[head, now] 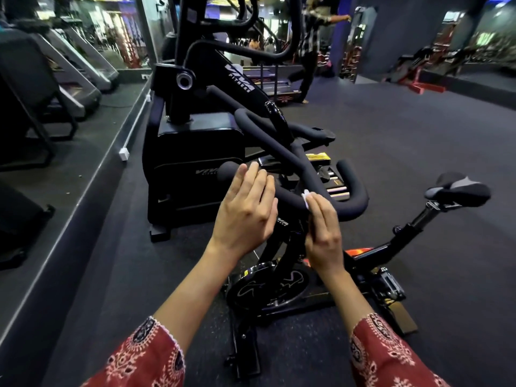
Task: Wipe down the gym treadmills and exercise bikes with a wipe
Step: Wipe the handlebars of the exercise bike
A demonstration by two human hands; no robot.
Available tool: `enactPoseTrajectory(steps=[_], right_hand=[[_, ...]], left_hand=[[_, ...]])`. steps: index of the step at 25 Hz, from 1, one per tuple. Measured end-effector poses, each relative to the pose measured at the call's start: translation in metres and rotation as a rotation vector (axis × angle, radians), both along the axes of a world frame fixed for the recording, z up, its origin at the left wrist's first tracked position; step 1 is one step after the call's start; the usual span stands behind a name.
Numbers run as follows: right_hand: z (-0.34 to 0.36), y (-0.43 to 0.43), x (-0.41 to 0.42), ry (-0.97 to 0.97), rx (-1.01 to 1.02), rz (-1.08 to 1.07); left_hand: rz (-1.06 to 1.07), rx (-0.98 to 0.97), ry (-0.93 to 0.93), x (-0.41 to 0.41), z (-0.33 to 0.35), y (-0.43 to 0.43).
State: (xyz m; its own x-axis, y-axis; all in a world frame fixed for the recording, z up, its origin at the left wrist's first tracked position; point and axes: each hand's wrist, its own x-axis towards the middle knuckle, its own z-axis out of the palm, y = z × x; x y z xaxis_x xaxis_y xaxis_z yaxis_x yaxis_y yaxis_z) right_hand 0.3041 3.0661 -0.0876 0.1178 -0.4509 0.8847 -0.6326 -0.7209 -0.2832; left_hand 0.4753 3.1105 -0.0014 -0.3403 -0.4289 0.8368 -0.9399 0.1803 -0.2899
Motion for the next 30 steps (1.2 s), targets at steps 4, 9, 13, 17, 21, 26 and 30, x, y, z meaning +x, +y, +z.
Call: enactPoseTrajectory(steps=[4, 9, 13, 17, 21, 26, 30], right_hand=[[0.002, 0.002, 0.016, -0.091, 0.050, -0.034], [-0.012, -0.022, -0.042, 0.013, -0.058, -0.081], [-0.009, -0.023, -0.020, -0.206, 0.030, -0.125], [-0.014, -0.048, -0.076, 0.109, -0.151, 0.029], [-0.017, -0.054, -0.076, -0.101, 0.048, 0.053], [-0.018, -0.087, -0.118, 0.062, -0.114, 0.259], [-0.018, -0.084, -0.111, -0.090, 0.044, 0.309]], left_hand=[[0.009, 0.063, -0.037, -0.019, -0.013, -0.007], [0.032, 0.074, -0.015, -0.040, -0.023, -0.014], [0.083, 0.068, 0.021, -0.062, -0.039, -0.021], [0.129, 0.064, 0.066, -0.083, -0.048, -0.026], [0.147, 0.095, 0.078, -0.107, -0.055, -0.032], [0.217, 0.120, 0.181, -0.140, -0.061, -0.038], [0.280, 0.144, 0.270, -0.155, -0.064, -0.040]])
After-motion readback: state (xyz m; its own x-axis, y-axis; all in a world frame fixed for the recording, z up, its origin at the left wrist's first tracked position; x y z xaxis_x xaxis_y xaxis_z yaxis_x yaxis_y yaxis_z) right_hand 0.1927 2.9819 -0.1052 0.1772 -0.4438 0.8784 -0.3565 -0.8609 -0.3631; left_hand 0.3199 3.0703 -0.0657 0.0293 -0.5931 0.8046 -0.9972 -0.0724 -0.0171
